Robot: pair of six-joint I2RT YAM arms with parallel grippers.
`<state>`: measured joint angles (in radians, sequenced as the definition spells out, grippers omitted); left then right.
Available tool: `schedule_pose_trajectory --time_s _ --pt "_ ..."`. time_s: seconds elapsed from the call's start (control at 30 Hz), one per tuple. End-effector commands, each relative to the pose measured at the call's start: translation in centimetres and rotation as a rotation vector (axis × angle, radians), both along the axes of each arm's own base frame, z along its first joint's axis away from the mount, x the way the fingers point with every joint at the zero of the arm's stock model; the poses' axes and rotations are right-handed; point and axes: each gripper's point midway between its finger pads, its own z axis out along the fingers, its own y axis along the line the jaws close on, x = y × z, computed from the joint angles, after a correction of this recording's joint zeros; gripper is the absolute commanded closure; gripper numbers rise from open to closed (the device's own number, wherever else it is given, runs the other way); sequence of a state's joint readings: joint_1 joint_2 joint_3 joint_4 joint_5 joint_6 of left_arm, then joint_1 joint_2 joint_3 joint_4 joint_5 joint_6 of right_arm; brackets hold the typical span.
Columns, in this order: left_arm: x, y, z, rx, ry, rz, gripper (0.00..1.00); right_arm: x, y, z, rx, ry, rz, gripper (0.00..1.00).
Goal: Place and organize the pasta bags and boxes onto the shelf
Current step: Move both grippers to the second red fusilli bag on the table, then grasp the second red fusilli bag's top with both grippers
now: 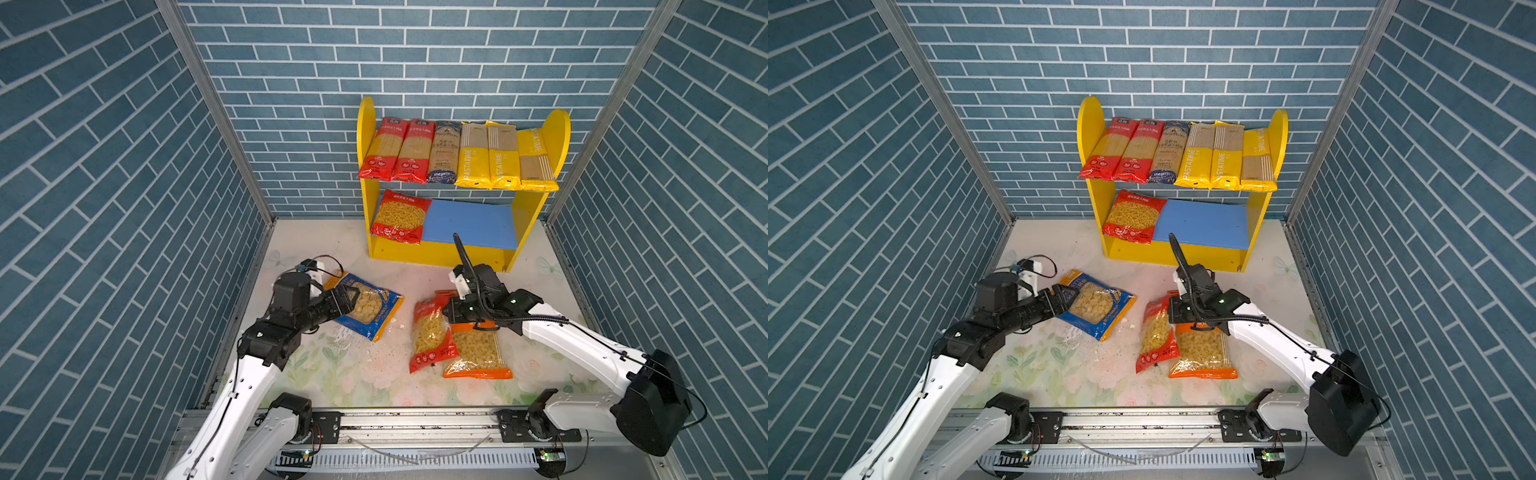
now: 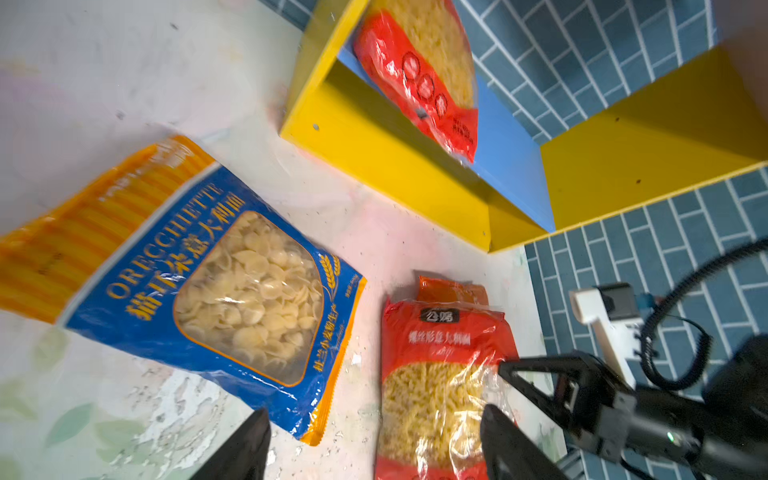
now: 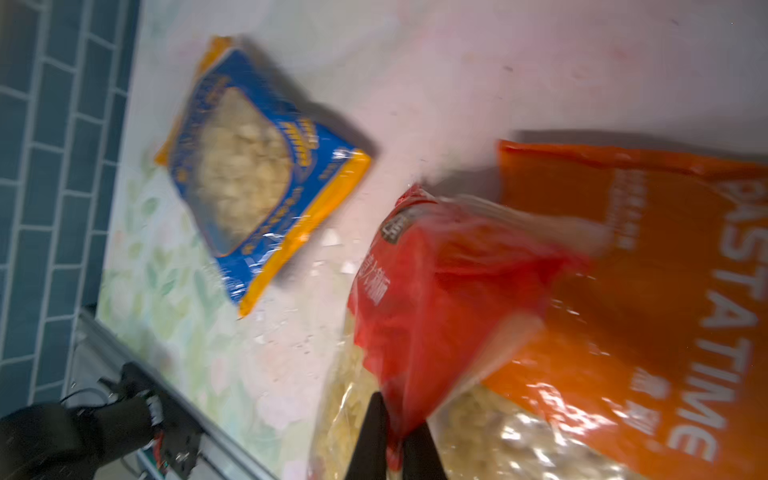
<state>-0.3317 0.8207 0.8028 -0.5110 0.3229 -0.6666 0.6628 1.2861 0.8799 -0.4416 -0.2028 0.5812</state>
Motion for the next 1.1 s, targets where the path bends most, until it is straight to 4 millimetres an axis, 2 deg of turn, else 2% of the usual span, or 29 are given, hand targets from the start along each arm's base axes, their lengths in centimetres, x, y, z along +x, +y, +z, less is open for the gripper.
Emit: schedule_pose_trajectory --time_s 0.0,0.07,0.13,0.23,0.3,0.37,0.53,0.63,0.77,1.0,1.07 --pt "0.7 -2.1 -1.5 0.011 -0.014 -0.012 0.23 1.8 -0.8 -0.7 0.052 -0.035 -0.005 0.99" --pt "0.4 -3.8 -2.5 0.028 -0.006 -0.056 0.25 2.6 -2.3 -1.4 0.038 -0.007 -0.063 0.98" --pt "-0.1 -5.6 -3.8 0.060 0.006 -0.106 0.26 2.8 -3.7 -1.9 0.025 0.018 -0.114 0.93" --pt "-0.7 -8.2 -5.9 0.083 0.037 -0.178 0.28 2.3 -5.5 -2.1 0.008 0.049 -0.172 0.74" --pt "-0.8 -10.0 -7.2 0.089 0.052 -0.219 0.29 1.5 -6.0 -1.7 0.013 0.053 -0.180 0.62" --pt "-1.2 -11.2 -9.2 0.075 0.091 -0.245 0.30 0.5 -6.2 -1.3 0.045 0.067 -0.200 0.55" --pt "-1.7 -13.9 -11.8 0.045 0.137 -0.288 0.31 -2.4 -5.9 -1.3 0.139 0.114 -0.242 0.44" --pt "-2.0 -15.8 -13.7 0.000 0.178 -0.316 0.31 -3.6 -6.3 -2.1 0.130 0.133 -0.256 0.42" --pt "-2.5 -17.5 -16.2 -0.044 0.228 -0.330 0.33 -4.1 -6.1 -2.6 0.136 0.145 -0.250 0.41" --pt "-2.3 -19.5 -17.5 -0.130 0.222 -0.324 0.35 -3.9 -5.4 -4.5 0.092 0.182 -0.235 0.45" --pt "-2.2 -20.1 -17.4 -0.159 0.212 -0.325 0.35 -3.8 -5.3 -5.2 0.073 0.193 -0.231 0.51"
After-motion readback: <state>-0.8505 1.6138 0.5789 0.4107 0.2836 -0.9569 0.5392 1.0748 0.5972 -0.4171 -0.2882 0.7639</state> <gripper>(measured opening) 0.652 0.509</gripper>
